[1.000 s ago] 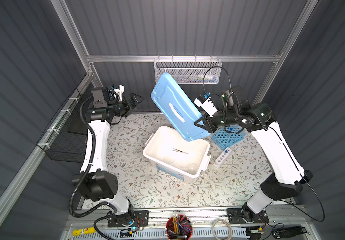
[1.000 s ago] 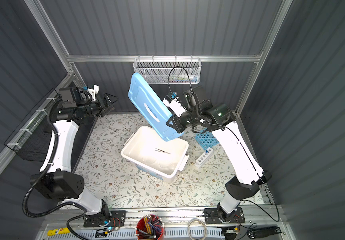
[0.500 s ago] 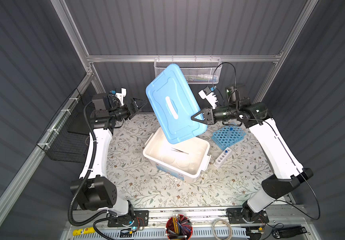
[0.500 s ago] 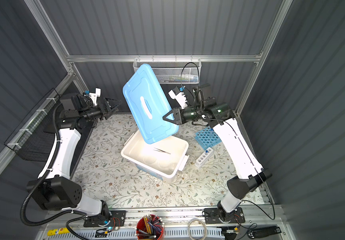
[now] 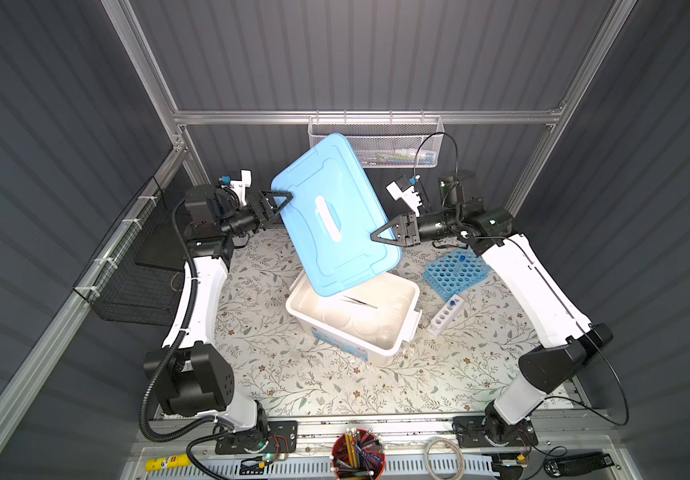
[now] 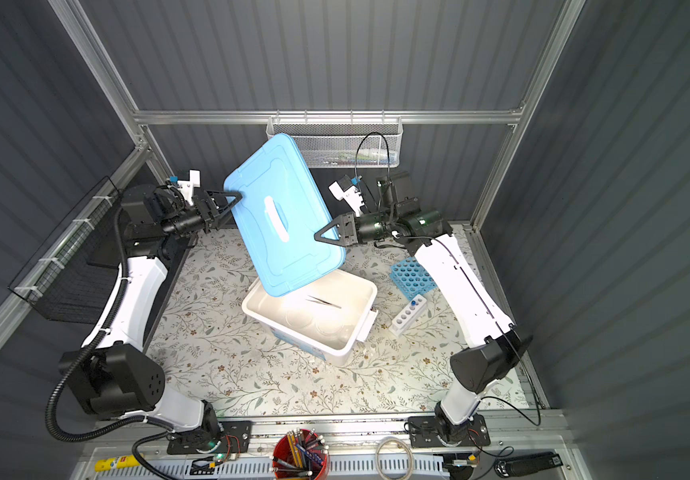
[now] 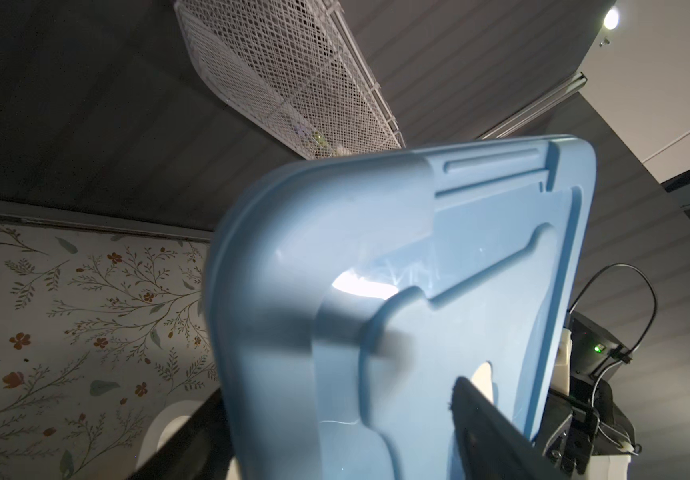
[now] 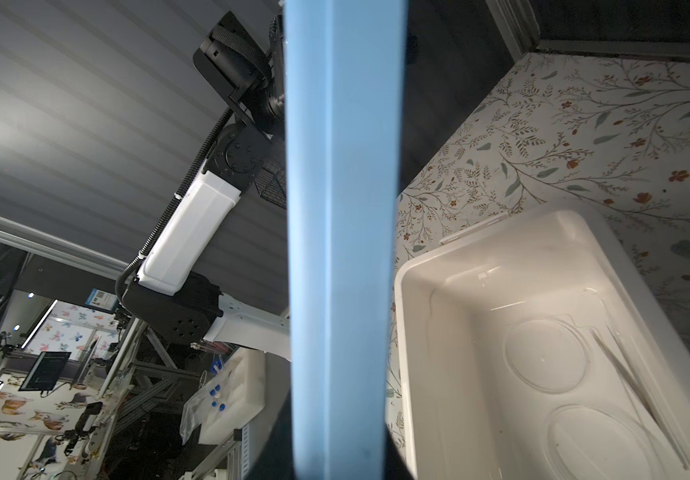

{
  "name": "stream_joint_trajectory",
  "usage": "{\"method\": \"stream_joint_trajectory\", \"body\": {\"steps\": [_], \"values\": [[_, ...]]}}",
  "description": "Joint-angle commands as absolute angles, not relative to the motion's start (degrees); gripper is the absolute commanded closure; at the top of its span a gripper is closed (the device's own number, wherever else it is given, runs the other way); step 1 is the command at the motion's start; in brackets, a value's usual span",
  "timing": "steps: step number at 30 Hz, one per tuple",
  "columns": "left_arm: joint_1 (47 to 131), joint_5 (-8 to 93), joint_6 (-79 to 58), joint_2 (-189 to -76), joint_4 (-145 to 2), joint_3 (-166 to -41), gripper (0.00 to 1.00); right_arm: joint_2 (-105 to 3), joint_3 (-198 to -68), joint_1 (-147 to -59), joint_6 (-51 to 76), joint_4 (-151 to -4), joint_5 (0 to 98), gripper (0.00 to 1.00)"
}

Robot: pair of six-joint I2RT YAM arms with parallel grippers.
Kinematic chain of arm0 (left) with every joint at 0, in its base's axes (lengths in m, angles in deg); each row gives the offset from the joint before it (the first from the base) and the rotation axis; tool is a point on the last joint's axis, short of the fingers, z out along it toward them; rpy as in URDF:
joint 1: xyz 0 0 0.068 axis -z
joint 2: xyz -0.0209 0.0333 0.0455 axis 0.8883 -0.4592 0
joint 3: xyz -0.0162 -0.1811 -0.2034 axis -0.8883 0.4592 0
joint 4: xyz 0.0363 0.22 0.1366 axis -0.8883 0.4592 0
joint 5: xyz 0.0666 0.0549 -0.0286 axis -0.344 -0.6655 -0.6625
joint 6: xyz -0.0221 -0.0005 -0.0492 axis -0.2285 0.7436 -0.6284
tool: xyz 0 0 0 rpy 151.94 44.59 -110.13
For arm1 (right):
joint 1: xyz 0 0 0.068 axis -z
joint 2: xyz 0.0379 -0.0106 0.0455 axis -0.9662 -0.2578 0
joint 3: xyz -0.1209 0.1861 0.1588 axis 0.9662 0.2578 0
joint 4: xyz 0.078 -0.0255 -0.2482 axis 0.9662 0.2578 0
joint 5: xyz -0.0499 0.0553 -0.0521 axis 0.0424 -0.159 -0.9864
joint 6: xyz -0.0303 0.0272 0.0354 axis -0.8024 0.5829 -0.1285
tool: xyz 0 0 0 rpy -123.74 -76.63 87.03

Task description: Organize the chemistry lab equipment

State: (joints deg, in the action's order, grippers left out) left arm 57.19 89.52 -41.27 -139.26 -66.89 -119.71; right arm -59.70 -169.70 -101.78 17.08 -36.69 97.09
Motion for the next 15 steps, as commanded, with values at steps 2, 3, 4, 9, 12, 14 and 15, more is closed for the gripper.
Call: {"method": "stream_joint_trajectory", "body": {"steps": [2,3,4,9,12,14,15], "values": [[57.48,94.53,-45.84,-139.63,-73.73,-119.02,0.35,-60.59,-167.99,-101.1,21.63,-45.59,102.28,0.93],[57.48,94.89,-46.0,-139.61,-73.79,-118.97,0.38,-60.9,-167.5,-101.01,22.62,-46.93,102.89,0.93],[57.48,95.26,-46.08,-139.52,-73.82,-118.92,0.4,-61.31,-167.01,-100.93,23.99,-48.63,104.1,0.92],[57.48,97.37,-52.52,-140.16,-82.32,-117.71,0.5,-63.92,-166.62,-100.75,27.04,-51.5,107.53,0.91],[57.48,98.15,-54.85,-140.82,-84.95,-117.68,0.61,-65.16,-166.88,-100.54,28.11,-52.1,108.38,0.86],[57.48,98.28,-54.99,-140.88,-85.16,-117.68,0.67,-65.57,-166.72,-100.31,28.63,-52.73,108.3,0.82],[57.48,98.26,-54.53,-141.0,-84.3,-117.94,0.69,-65.68,-166.54,-100.21,29.18,-53.27,108.03,0.79]]}}
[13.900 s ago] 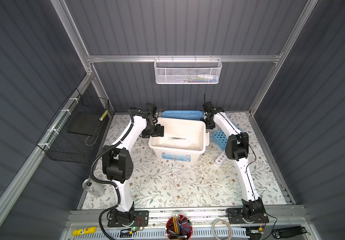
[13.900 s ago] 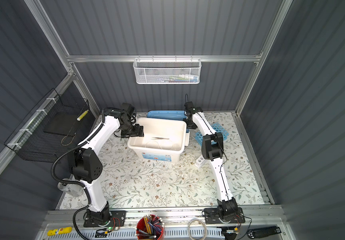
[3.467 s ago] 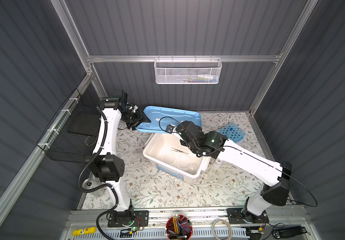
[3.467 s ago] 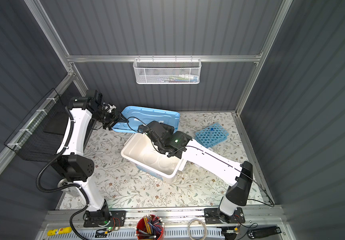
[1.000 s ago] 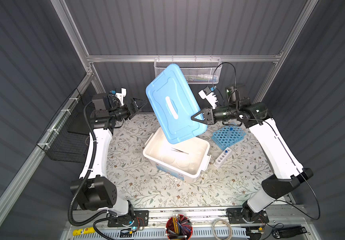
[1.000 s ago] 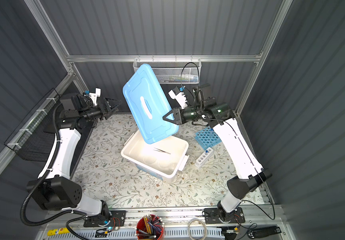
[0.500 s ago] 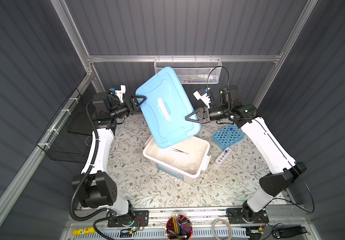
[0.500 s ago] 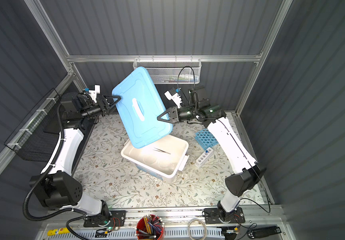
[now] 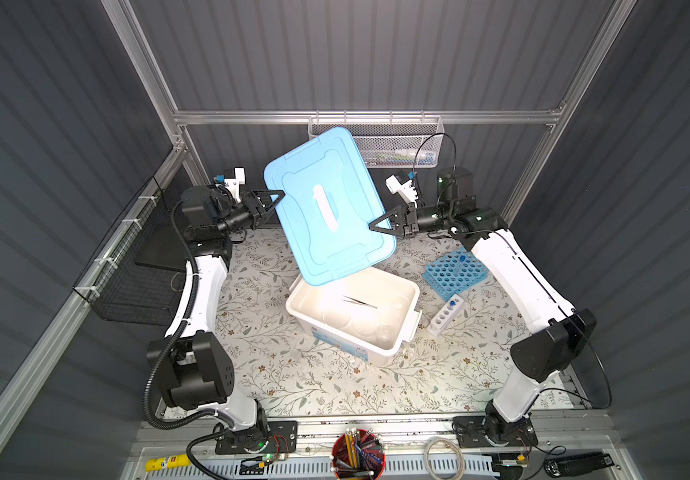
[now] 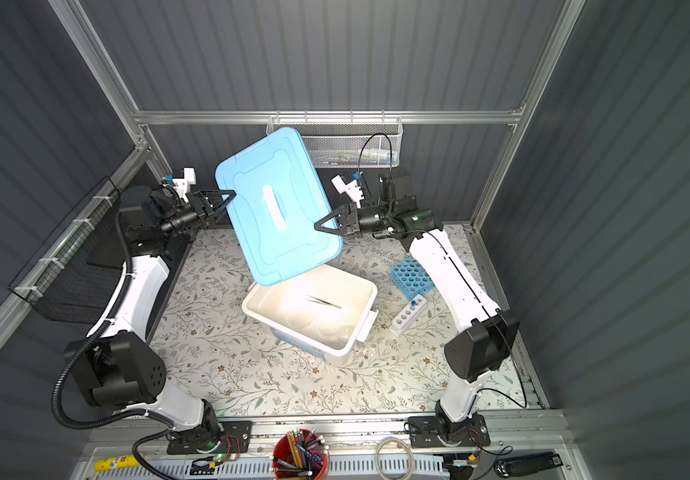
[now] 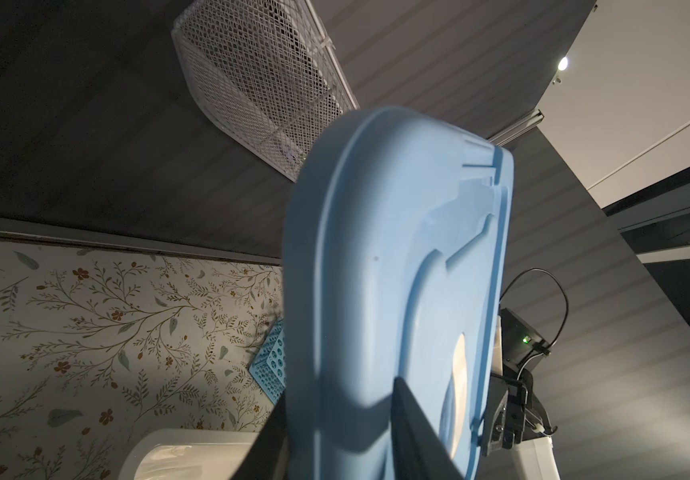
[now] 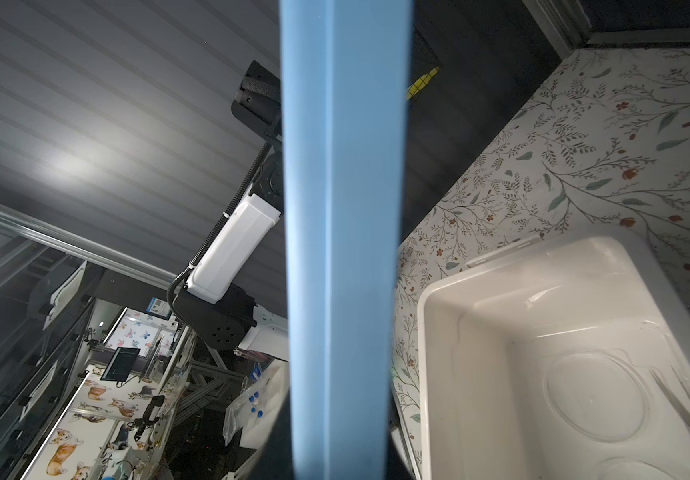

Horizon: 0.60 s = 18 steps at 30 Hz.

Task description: Organize the chemistry lab equipment

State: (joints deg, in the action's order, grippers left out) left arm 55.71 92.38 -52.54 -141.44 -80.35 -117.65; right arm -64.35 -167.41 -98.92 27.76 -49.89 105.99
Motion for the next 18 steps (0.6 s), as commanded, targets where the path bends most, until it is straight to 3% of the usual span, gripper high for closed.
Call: {"method": "stream_joint_trajectory", "body": {"steps": [1,5,8,12,18], "values": [[57.48,98.45,-54.57,-141.25,-84.04,-118.36,0.72,-65.84,-166.58,-100.05,29.57,-53.63,107.8,0.78],[57.48,98.9,-55.34,-142.14,-84.81,-119.56,0.81,-66.73,-167.28,-99.75,30.59,-54.39,107.83,0.71],[57.48,98.96,-56.59,-142.81,-85.7,-119.88,1.0,-67.65,-167.69,-99.58,31.04,-54.4,108.0,0.69],[57.48,98.92,-57.22,-143.21,-85.82,-119.84,1.0,-68.26,-167.85,-99.02,31.82,-56.37,107.19,0.49],[57.48,97.87,-55.74,-144.38,-80.68,-122.94,1.0,-67.03,-167.73,-96.32,28.4,-50.17,98.17,0.37]]}}
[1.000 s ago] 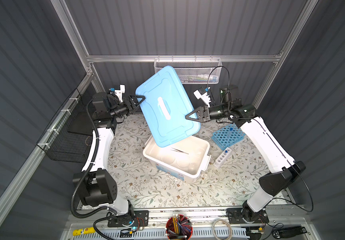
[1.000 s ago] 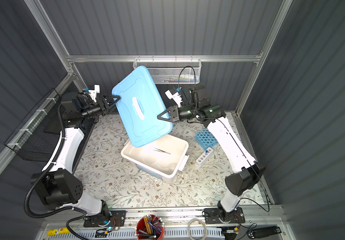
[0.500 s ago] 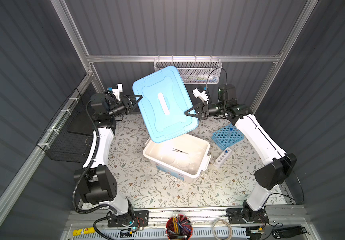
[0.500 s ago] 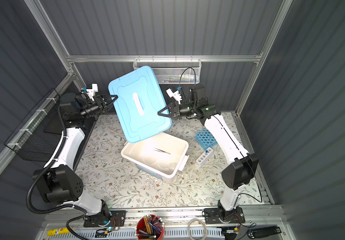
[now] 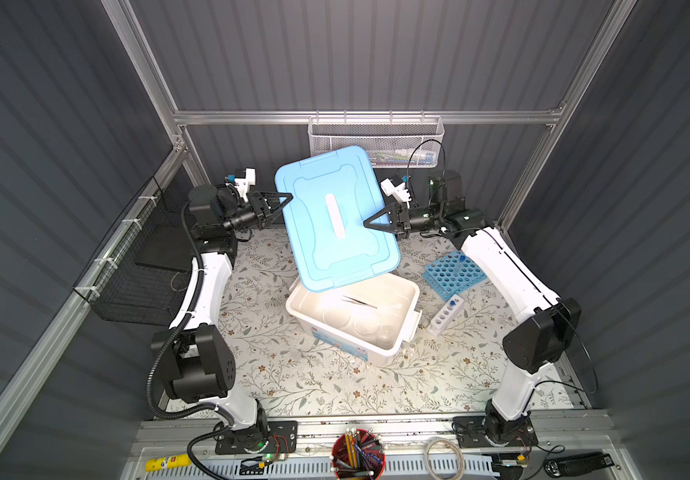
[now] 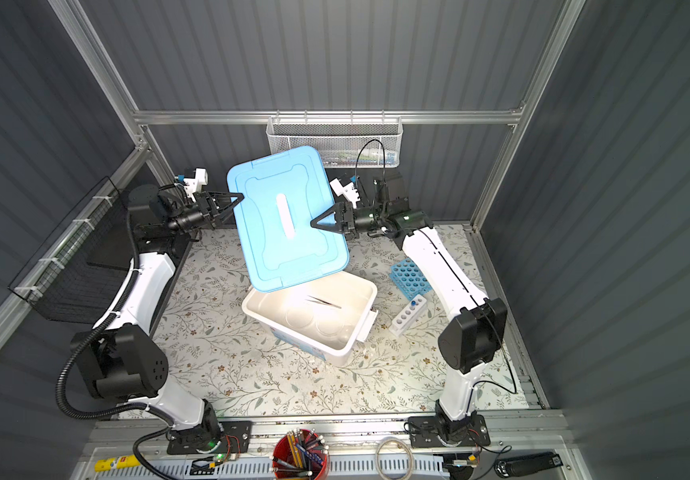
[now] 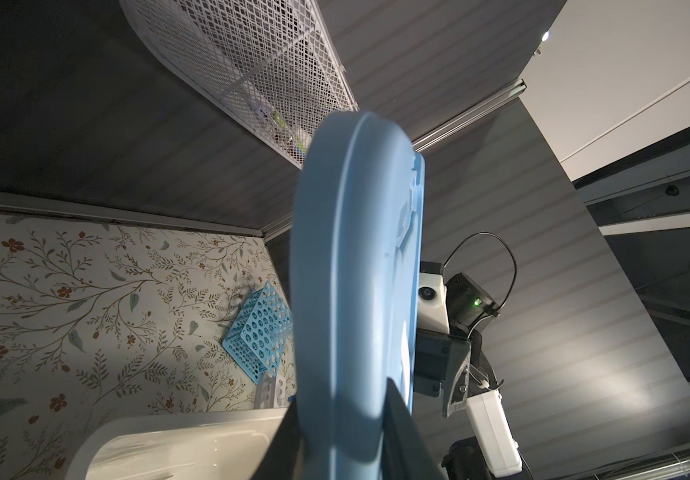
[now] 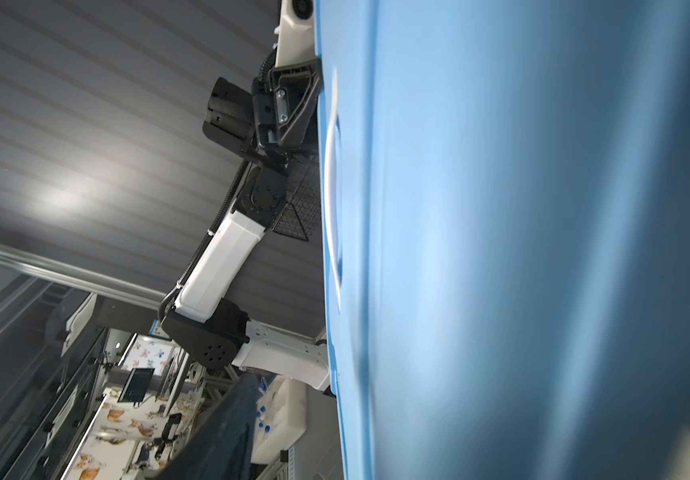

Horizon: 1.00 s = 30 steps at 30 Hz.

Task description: Organize the chemistry lab equipment

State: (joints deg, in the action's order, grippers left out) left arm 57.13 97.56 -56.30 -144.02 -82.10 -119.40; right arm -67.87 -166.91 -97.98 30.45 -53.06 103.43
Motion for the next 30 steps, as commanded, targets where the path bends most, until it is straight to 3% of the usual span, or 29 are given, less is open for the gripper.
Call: {"method": "stream_joint_trajectory", "body": {"steps": [1,7,13,18,23,26,30], "values": [[57.48,97.66,-55.52,-144.64,-79.77,-123.66,1.0,-66.72,-168.21,-95.85,27.39,-47.33,94.47,0.34],[57.48,95.76,-57.44,-145.73,-79.63,-126.24,1.0,-64.68,-169.27,-94.92,25.48,-36.26,79.52,0.26],[57.48,94.35,-58.36,-145.52,-78.74,-127.16,1.0,-57.79,-163.46,-95.03,30.42,-32.41,64.29,0.26],[57.66,93.54,-53.94,-145.5,-73.43,-124.65,1.0,-53.15,-156.44,-97.29,33.54,-34.78,62.63,0.26],[57.66,93.61,-54.19,-144.44,-75.36,-121.11,1.0,-55.61,-159.78,-101.45,34.19,-28.38,62.44,0.26],[57.66,92.79,-55.3,-144.83,-77.18,-121.85,1.0,-58.93,-164.59,-103.37,41.79,-22.38,62.02,0.26],[57.66,91.56,-55.98,-144.32,-79.07,-121.88,1.0,-59.88,-163.02,-107.34,52.08,-25.76,61.83,0.26]]}}
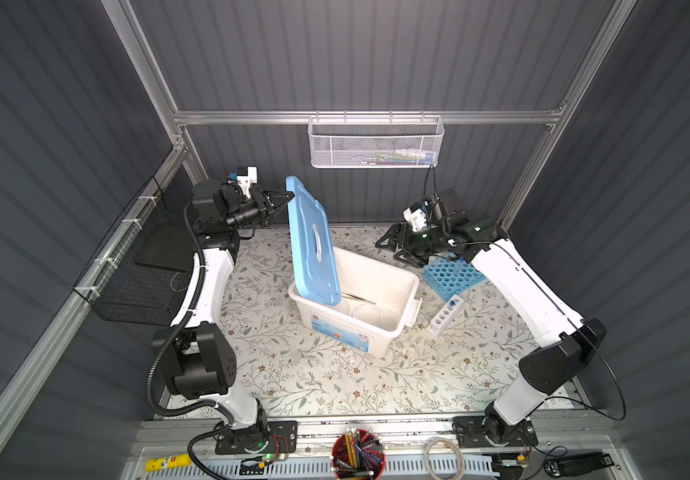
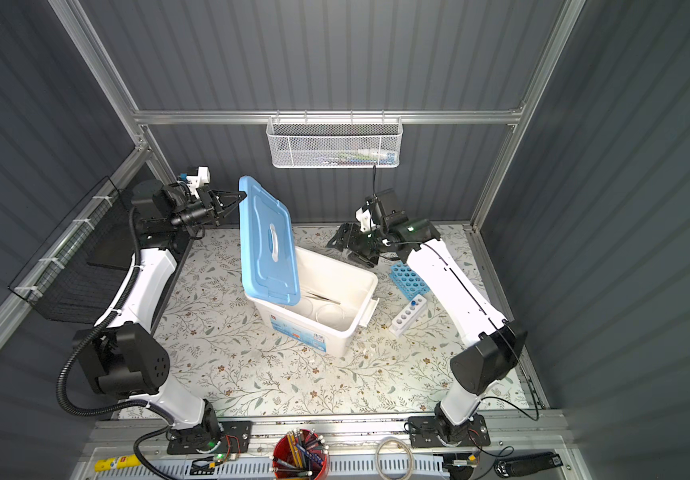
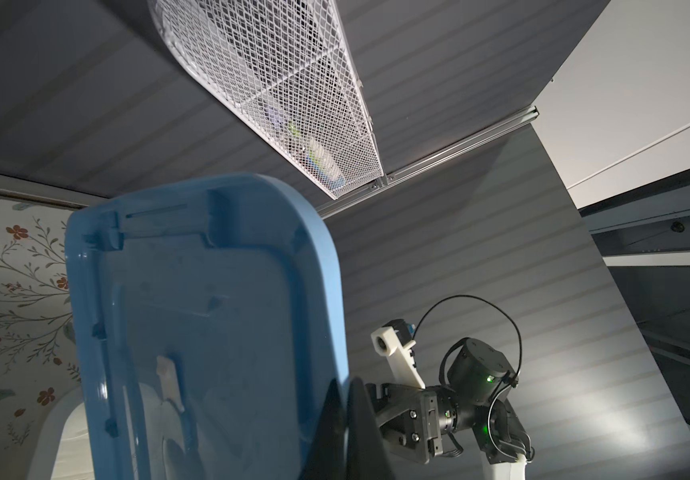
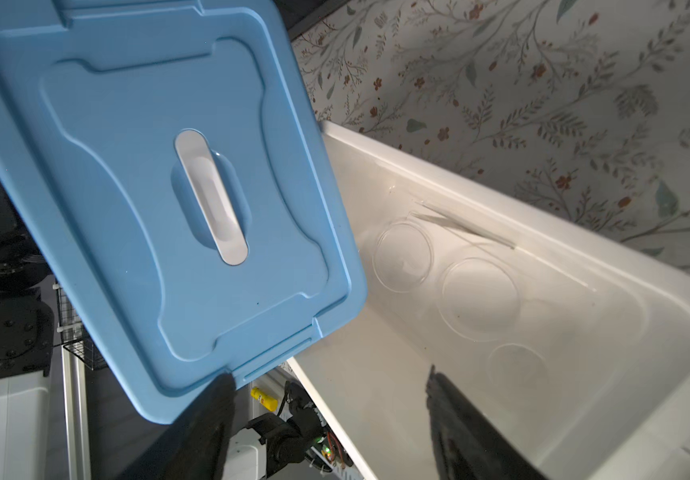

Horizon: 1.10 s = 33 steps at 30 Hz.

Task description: Organize the chemistry lab equipment

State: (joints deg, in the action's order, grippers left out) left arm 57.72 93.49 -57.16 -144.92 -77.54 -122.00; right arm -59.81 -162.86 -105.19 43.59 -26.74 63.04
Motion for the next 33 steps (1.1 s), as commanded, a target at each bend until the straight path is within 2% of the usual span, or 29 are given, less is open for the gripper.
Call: {"method": "stream_joint_trajectory", "body": {"steps": [1,8,11,24,33], "values": [[57.63,91.48,-56.27,-144.05,-79.85,-121.36,1.0,-60.46,-163.12,-108.32,52.49,-26.64,61.85,0.26],[57.66,90.98,-55.38,-141.8,-79.24,-117.46,1.0,-65.57,-165.22,-109.89,51.06,-24.94,63.69,0.26],[57.66,90.91,-52.97,-140.42,-76.15,-116.66,1.0,-67.72,-164.53,-110.19,51.54,-25.87,66.08,0.25],[57.39,88.74,-38.31,-134.02,-57.71,-113.43,0.98,-72.87,-166.47,-111.01,47.18,-22.15,64.7,0.25],[55.99,82.74,-26.93,-131.24,-41.69,-113.33,0.86,-80.85,-177.25,-111.36,39.86,-11.78,61.72,0.26]]}}
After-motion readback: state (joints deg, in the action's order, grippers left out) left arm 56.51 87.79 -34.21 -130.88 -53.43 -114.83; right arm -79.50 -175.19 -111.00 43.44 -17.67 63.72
